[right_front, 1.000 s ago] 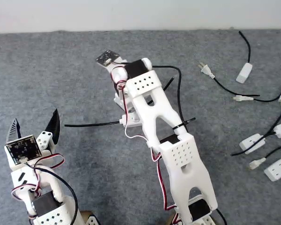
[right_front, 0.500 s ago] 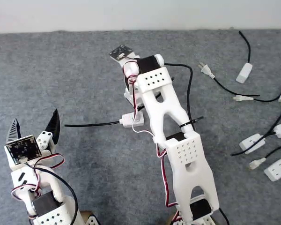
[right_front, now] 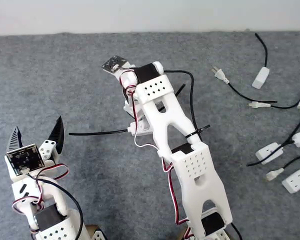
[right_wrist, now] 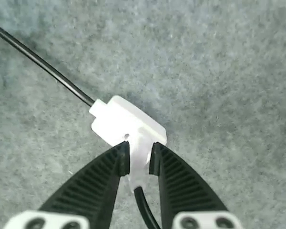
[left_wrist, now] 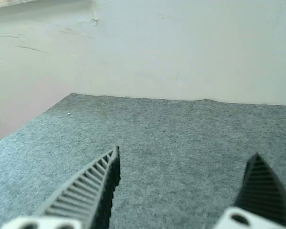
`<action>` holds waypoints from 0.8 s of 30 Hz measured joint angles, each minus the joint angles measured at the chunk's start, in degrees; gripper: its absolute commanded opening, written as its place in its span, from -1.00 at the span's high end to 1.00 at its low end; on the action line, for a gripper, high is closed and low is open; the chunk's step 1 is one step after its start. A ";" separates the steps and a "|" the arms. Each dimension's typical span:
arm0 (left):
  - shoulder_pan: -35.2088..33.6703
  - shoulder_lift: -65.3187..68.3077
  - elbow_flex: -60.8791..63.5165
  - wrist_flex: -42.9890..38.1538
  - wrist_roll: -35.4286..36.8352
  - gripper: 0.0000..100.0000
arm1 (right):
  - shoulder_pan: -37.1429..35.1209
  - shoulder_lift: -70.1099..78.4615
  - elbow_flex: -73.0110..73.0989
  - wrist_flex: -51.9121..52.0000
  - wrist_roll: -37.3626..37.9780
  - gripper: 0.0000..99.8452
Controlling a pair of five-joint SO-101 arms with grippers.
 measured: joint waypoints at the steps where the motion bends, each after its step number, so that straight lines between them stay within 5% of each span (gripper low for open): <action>1: 0.00 0.00 0.00 0.00 0.00 0.21 | 0.18 -0.35 0.79 0.00 0.00 0.82; 19: 0.00 0.00 0.00 0.00 0.00 0.21 | -0.09 -0.88 6.24 0.00 0.18 0.83; 24: 0.00 0.00 0.00 0.00 0.00 0.21 | -0.09 -1.05 9.76 0.00 0.09 0.98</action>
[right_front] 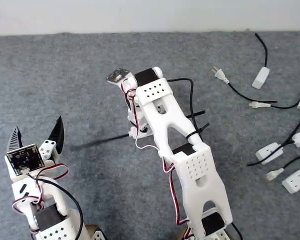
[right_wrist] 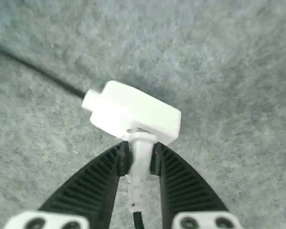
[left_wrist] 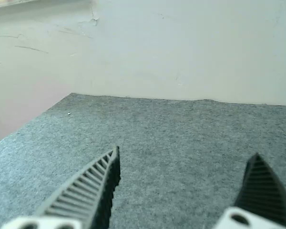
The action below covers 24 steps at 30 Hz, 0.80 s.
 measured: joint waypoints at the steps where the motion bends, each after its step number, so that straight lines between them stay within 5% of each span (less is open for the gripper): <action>1: 0.00 0.00 0.00 0.00 0.00 0.21 | 0.00 0.00 0.18 0.00 0.00 0.98; 24: 0.00 0.00 0.00 0.00 0.00 0.21 | -0.35 0.09 0.35 -1.76 -0.97 0.98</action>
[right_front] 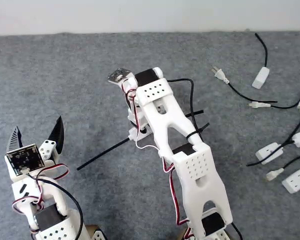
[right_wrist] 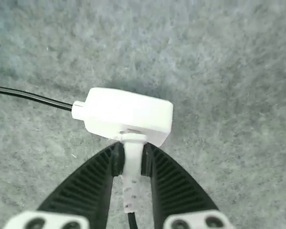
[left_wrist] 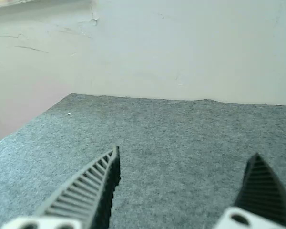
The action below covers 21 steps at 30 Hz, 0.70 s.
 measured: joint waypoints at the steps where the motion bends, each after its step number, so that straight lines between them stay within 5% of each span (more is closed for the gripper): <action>1: 0.00 0.00 0.00 0.00 0.00 0.21 | -0.18 0.53 0.00 -0.44 -0.18 0.98; 21: 0.00 0.00 0.00 0.00 0.00 0.21 | -2.02 4.66 -1.05 -7.91 -2.11 0.98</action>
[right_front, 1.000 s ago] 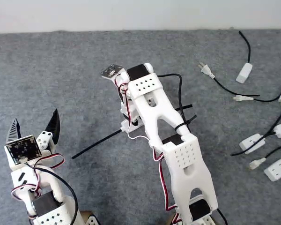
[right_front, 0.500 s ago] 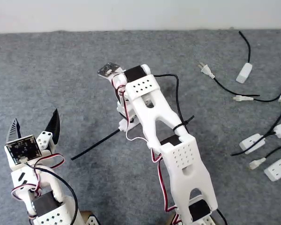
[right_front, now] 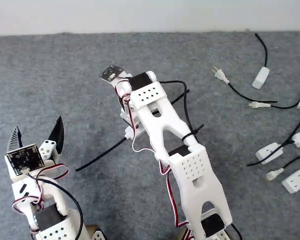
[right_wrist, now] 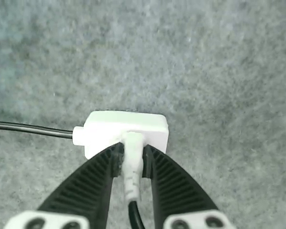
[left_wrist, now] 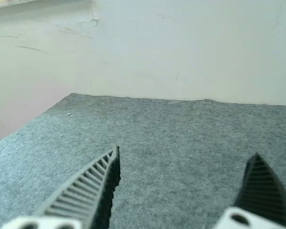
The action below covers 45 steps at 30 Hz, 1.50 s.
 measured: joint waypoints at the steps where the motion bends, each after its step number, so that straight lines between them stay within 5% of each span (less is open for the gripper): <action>1: 0.00 0.00 0.00 0.00 0.00 0.21 | 0.00 0.00 0.00 0.00 0.00 0.98; 26: 0.00 0.00 0.00 0.00 0.00 0.21 | -0.44 0.09 -0.09 1.32 -2.29 0.97; 36: 0.00 0.00 0.00 0.00 0.00 0.21 | -2.90 4.92 -9.93 4.66 -2.29 0.42; 45: 4.92 0.00 0.00 0.00 -1.58 0.21 | -3.08 6.51 -34.81 9.76 -2.29 0.41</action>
